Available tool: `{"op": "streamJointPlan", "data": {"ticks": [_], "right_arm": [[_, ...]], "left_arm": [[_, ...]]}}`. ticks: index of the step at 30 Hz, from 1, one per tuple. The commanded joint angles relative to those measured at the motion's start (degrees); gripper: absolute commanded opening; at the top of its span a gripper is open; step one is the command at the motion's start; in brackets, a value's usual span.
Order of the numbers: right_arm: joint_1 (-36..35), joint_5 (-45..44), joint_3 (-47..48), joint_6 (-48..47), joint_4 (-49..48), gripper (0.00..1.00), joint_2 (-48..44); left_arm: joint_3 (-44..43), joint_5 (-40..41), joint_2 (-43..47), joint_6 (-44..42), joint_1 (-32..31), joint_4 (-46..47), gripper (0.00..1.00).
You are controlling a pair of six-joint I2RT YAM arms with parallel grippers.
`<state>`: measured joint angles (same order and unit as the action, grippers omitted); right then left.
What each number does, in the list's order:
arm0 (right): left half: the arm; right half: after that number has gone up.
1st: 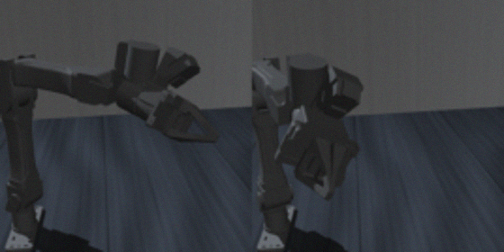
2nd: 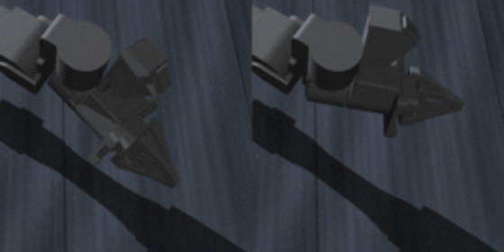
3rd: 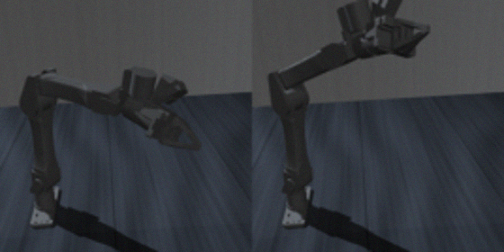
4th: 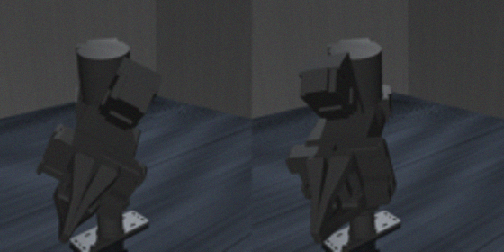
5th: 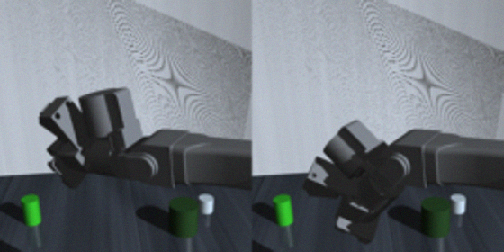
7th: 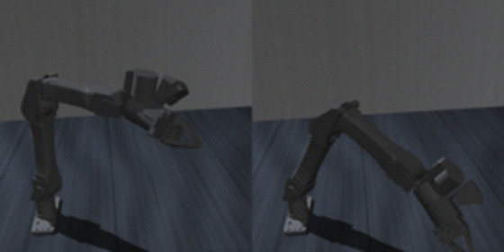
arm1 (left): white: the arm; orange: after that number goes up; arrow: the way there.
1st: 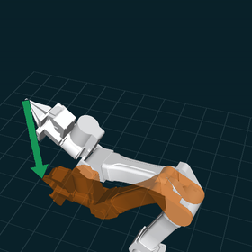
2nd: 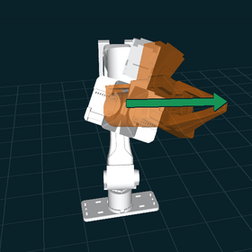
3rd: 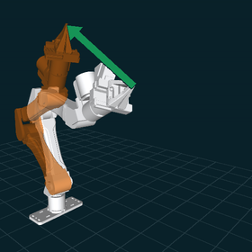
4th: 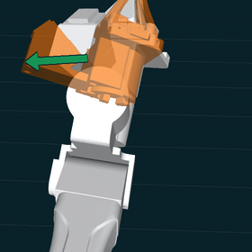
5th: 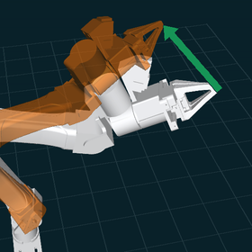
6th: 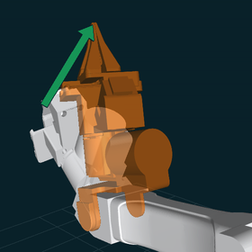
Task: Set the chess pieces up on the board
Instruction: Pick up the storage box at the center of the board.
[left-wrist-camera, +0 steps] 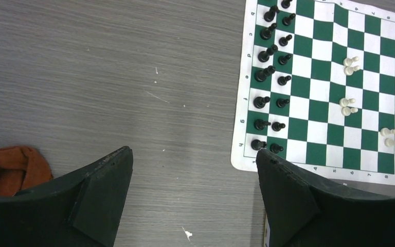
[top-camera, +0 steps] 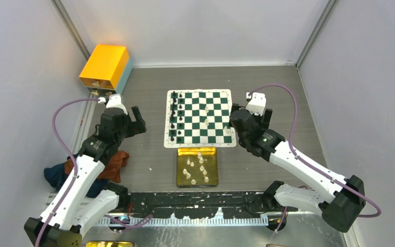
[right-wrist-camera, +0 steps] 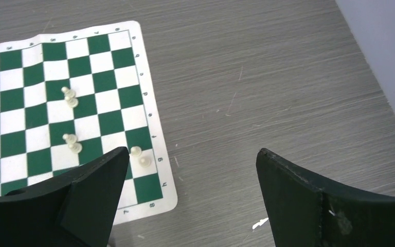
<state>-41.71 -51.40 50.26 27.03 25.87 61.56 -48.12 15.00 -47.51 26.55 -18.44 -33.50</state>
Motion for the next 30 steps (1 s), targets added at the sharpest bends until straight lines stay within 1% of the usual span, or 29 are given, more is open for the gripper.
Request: {"op": "streamJointPlan", "data": {"ticks": [1, 4, 6, 9, 14, 17, 20, 24, 30], "right_arm": [[-2.5, 1.2, -3.2, 2.2, -2.3, 0.98, -5.7], [-3.5, 8.1, -6.2, 2.8, -4.7, 0.87, -9.0], [-4.0, 12.3, -7.0, 3.9, -4.1, 0.83, -9.4], [-6.3, 15.0, -8.3, 5.0, -3.9, 0.76, -8.0], [-13.5, 13.3, -8.8, 7.9, -3.1, 0.72, -2.4], [-18.7, 9.3, -8.2, 10.0, -2.1, 0.72, 2.1], [-22.5, 7.3, -7.4, 12.6, -1.8, 0.71, 6.0], [-24.5, 6.4, -7.5, 15.8, -1.4, 0.69, 9.2], [-24.6, 6.2, -10.3, 18.5, -1.8, 0.63, 8.4]], "left_arm": [[-0.5, 0.8, 0.1, 0.5, -0.5, -0.4, 0.90], [-0.7, 1.4, 0.3, 0.4, -0.5, -1.6, 0.90], [-0.7, 1.6, 0.6, 0.2, -0.5, -2.1, 0.90], [-0.2, 1.5, 1.1, 0.5, -0.5, -2.5, 0.89], [1.0, 1.1, 1.1, 1.1, -0.5, -2.6, 0.89], [1.7, 0.8, 0.8, 1.6, -0.6, -2.1, 0.88], [2.1, 0.7, 0.5, 1.8, -0.7, -1.8, 0.87], [2.3, 0.8, 0.5, 2.0, -0.7, -1.8, 0.87], [2.7, 0.8, 1.1, 2.1, -0.7, -1.7, 0.86]]}}
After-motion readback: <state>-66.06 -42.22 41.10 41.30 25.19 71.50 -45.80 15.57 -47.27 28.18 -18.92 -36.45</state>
